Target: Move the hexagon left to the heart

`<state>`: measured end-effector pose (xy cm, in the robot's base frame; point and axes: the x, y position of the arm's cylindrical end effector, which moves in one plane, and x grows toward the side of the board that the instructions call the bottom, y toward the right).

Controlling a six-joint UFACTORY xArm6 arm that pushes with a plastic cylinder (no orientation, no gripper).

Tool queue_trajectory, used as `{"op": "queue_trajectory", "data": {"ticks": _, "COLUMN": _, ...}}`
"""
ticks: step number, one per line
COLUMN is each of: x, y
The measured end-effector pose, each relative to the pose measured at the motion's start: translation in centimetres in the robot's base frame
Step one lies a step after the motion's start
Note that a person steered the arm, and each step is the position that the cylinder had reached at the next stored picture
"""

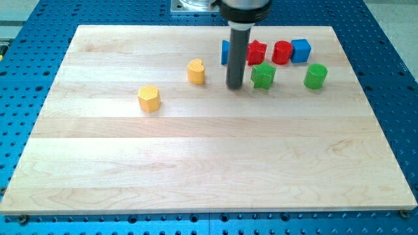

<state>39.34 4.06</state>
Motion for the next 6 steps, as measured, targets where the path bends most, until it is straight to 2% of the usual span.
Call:
{"op": "queue_trajectory", "data": {"ticks": 1, "x": 6.3, "y": -7.5}}
{"op": "queue_trajectory", "data": {"ticks": 2, "x": 6.3, "y": -15.7}}
{"op": "queue_trajectory", "data": {"ticks": 5, "x": -1.2, "y": -14.4}}
{"op": "queue_trajectory", "data": {"ticks": 6, "x": 0.3, "y": -18.3}}
